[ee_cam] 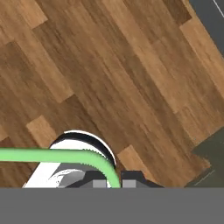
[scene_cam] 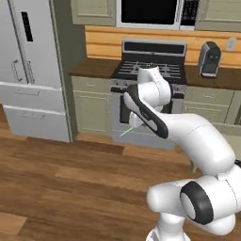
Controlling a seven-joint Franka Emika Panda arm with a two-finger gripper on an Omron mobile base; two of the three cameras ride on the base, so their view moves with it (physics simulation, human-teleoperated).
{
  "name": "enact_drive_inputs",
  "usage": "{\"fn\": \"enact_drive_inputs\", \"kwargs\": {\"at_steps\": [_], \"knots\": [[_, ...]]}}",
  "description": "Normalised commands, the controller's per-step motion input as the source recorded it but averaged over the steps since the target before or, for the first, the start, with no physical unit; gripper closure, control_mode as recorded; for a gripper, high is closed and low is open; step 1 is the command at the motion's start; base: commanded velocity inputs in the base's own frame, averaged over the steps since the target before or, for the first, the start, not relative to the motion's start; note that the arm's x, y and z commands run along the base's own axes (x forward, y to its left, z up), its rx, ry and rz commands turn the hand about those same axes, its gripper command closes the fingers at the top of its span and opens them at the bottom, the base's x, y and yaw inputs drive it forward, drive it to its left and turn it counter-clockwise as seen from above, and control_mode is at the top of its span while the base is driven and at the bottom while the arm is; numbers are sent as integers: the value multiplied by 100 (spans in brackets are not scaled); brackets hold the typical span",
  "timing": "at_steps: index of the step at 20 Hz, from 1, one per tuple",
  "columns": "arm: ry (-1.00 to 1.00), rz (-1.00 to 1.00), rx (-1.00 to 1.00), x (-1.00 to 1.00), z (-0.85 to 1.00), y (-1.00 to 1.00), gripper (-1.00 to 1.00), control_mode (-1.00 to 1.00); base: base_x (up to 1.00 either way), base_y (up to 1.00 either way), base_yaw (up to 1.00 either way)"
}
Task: Take a straw from the drawer in front and place it inside the glass cup on the dining counter.
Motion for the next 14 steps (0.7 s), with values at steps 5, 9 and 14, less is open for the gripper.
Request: {"fn": "enact_drive_inputs", "kwargs": {"at_steps": [5,9,14], "knots": [[0,0,0,0,0,0,100,100,0,56,76],[0,0,0,0,0,0,100,100,0,51,68],[0,0,0,0,0,0,100,100,47,72,41]]}}
